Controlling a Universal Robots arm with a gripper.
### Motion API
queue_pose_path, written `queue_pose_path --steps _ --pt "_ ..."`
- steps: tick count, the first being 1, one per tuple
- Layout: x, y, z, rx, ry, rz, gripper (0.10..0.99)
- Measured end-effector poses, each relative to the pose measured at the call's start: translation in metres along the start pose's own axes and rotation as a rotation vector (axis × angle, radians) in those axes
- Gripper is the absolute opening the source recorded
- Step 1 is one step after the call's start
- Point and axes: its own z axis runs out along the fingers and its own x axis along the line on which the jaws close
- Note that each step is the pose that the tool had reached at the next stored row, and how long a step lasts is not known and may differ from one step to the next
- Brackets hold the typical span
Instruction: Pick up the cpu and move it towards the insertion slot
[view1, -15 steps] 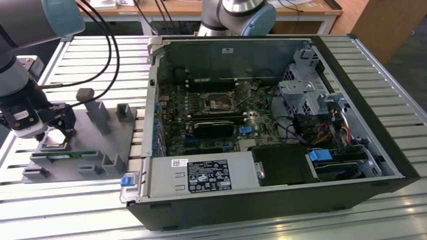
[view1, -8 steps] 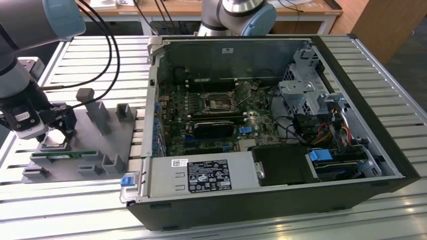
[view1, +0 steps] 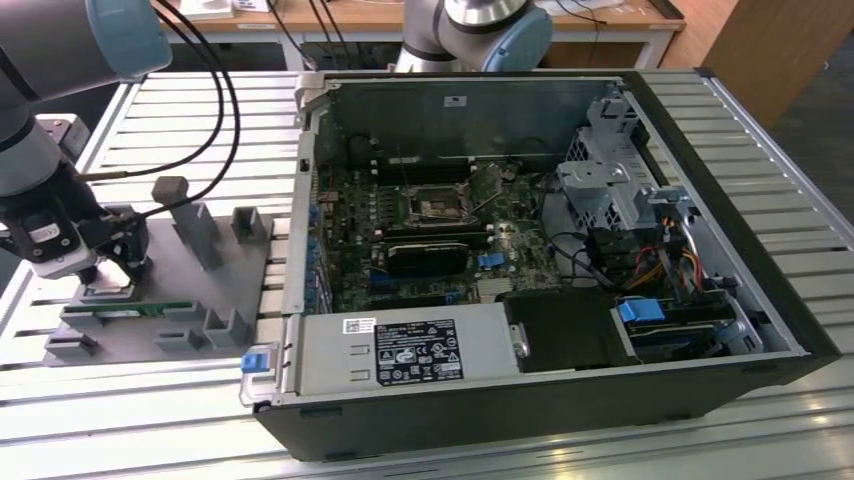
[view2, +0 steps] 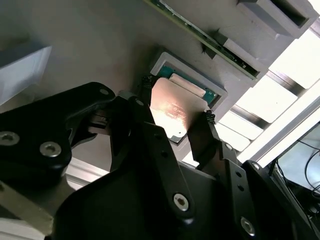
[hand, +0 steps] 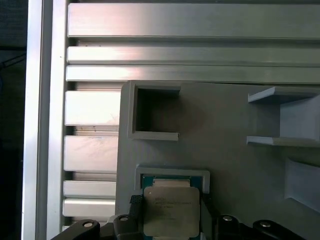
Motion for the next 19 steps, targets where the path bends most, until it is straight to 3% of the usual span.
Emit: queue_pose_path --steps 10,19 --pt "0.0003 0.0003 -0.0137 0.0 0.0003 0.0 0.541" --pt "0.0003 0.0004 -0.017 0.0 0.0002 0.0 0.541"
